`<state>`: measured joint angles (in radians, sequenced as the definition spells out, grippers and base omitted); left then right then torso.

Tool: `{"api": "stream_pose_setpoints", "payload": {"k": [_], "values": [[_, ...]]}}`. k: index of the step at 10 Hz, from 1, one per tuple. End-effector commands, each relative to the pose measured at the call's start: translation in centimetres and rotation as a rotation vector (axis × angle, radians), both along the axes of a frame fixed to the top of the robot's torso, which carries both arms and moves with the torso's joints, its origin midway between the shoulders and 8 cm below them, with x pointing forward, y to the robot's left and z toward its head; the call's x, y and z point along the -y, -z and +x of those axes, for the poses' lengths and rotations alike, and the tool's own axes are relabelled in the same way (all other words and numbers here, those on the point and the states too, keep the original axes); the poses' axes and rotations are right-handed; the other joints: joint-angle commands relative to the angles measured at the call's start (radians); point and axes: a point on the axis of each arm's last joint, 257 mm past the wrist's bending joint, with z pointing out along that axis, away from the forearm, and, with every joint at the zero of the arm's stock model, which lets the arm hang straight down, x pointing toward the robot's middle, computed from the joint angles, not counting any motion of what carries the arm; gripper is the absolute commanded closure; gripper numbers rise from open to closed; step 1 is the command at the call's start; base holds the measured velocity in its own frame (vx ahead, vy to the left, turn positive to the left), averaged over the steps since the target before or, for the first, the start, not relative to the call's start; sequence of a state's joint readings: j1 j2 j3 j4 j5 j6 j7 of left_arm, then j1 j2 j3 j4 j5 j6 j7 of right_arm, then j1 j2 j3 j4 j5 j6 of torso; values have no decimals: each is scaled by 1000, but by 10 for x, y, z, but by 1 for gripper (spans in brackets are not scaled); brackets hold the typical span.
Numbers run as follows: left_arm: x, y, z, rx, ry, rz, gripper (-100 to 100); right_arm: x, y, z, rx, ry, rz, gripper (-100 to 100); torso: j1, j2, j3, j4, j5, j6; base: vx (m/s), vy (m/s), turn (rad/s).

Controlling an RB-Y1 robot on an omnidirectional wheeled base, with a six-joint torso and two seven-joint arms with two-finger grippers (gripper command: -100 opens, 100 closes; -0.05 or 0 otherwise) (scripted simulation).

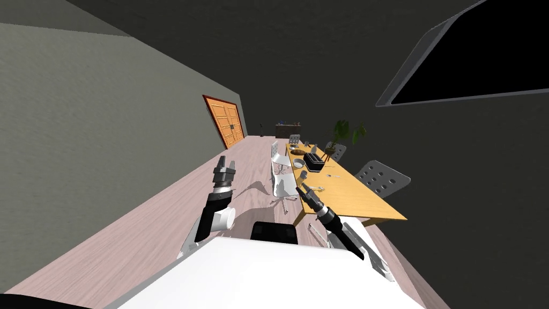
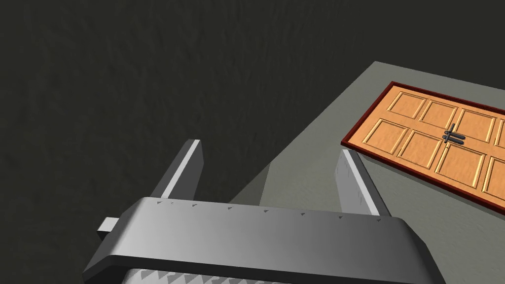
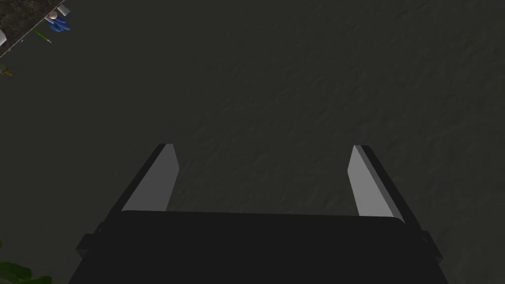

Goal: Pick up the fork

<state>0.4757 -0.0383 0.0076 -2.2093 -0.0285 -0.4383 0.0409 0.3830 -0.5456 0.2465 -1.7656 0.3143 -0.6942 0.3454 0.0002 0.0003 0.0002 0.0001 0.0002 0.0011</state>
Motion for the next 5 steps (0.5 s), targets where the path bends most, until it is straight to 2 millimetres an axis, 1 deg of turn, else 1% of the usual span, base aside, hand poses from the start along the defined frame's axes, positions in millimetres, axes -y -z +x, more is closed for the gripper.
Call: {"api": "stream_pose_setpoints", "payload": {"k": [1, 2, 3, 4, 5], "values": [[0, 0, 0, 0, 0, 0, 0, 3, 25, -2, -15, -12, -91, -100, 0, 0, 0, 0, 0, 0, 18, 26, 186], [0, 0, 0, 0, 0, 0, 0, 7, 46, -6, -32, -24, -162, -100, 0, -1, 0, 0, 0, -1, 34, 41, 393], [0, 0, 0, 0, 0, 0, 0, 13, 56, -6, -46, -14, -179, -100, 1, -1, -1, 0, 0, -1, 33, 19, 113], [0, 0, 0, 0, 0, 0, 0, 22, 79, -11, -64, -23, -265, -100, 0, -1, -1, 0, 0, 0, 35, 20, 168], [0, 0, 0, 0, 0, 0, 0, 24, 81, -11, -68, -21, -267, -100, 0, -1, -1, 0, 0, 0, 30, 15, 100]]}}
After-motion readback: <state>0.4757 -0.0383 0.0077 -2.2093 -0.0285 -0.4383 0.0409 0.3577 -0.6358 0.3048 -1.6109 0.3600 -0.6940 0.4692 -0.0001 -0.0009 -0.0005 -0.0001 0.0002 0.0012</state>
